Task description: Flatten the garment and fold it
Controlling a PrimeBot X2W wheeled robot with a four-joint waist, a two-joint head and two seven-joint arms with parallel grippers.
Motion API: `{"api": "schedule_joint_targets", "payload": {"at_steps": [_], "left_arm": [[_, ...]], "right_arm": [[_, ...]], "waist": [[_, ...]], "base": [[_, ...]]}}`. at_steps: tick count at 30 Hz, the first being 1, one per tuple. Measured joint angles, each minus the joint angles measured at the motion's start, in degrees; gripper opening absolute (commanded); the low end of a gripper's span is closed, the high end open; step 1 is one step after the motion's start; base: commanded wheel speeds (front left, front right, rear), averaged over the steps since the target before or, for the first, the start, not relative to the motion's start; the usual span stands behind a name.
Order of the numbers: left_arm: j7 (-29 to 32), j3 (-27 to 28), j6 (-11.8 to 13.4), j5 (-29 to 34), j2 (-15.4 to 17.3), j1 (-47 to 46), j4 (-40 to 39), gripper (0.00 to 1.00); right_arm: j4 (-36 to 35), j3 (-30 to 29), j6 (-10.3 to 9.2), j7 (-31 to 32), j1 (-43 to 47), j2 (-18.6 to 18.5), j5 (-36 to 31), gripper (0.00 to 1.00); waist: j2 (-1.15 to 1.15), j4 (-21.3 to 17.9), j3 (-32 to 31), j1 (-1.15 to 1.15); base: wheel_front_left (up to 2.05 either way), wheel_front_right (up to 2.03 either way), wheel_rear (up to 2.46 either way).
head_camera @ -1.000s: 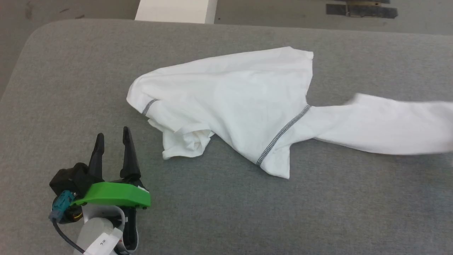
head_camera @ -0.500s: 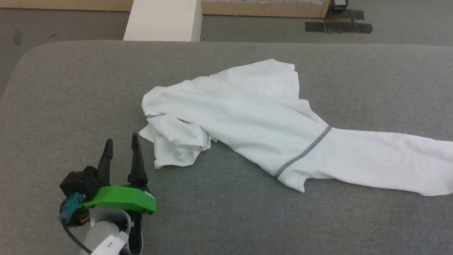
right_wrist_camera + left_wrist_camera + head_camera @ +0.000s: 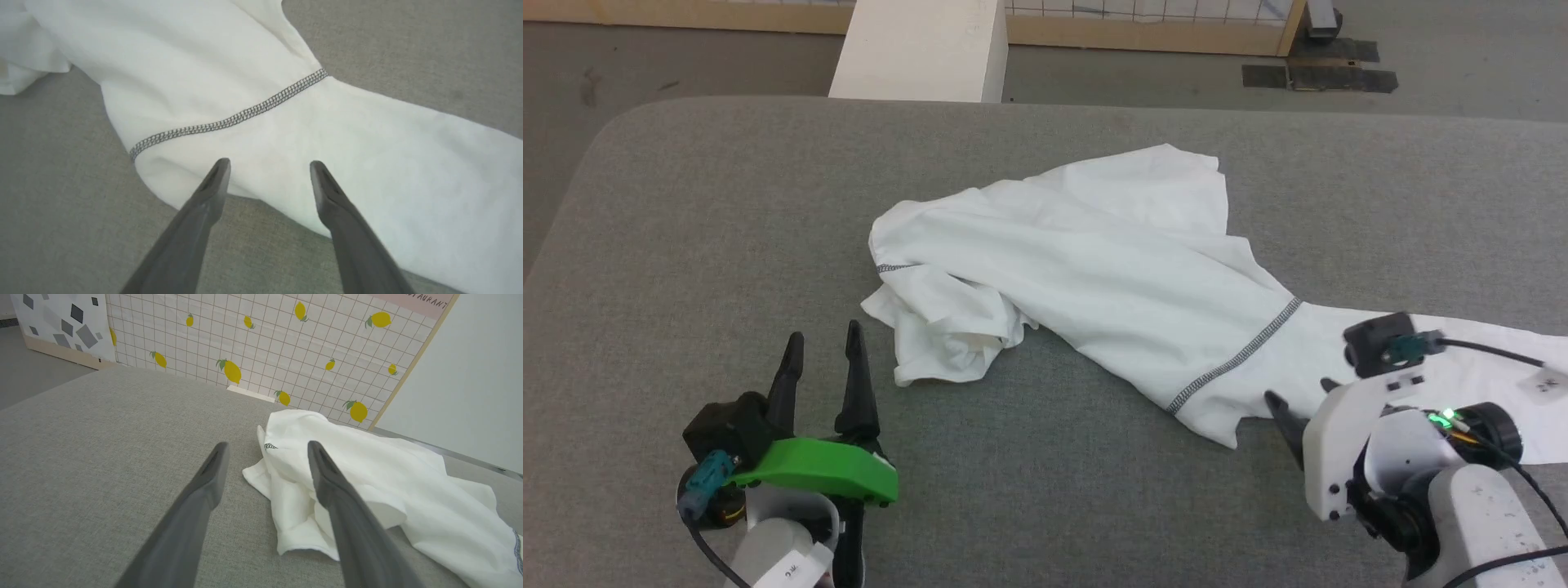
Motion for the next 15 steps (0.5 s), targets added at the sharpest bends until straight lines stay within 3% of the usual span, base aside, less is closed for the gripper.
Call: {"api": "schedule_joint_targets", "payload": {"at_steps": [11,12,13,15], "left_arm": [[0.00,-0.29,0.05,-0.03,-0.01,-0.03,0.37,1.00],[0.00,-0.35,0.07,-0.14,-0.01,-0.05,0.38,1.00],[-0.01,-0.44,0.07,-0.25,-0.01,-0.08,0.41,1.00],[0.00,-0.60,0.07,-0.46,-0.01,-0.10,0.51,1.00]], "right_arm": [[8.88,6.82,0.00,0.45,-4.74,-2.47,-2.76,1.00],[9.82,6.73,0.00,0.04,-5.37,-2.47,-2.61,0.38],[10.49,7.02,0.00,-0.48,-5.97,-2.66,-2.63,0.00],[11.46,7.22,0.00,-1.19,-6.88,-3.07,-2.21,0.00]], "waist": [[0.00,0.84,1.90,0.00],[0.00,0.86,2.07,0.00],[0.00,0.86,2.21,0.00],[0.00,0.83,2.35,0.00]], "base": [[0.00,0.00,0.00],[0.00,0.00,0.00],[0.00,0.00,0.00],[0.00,0.00,0.00]]}}
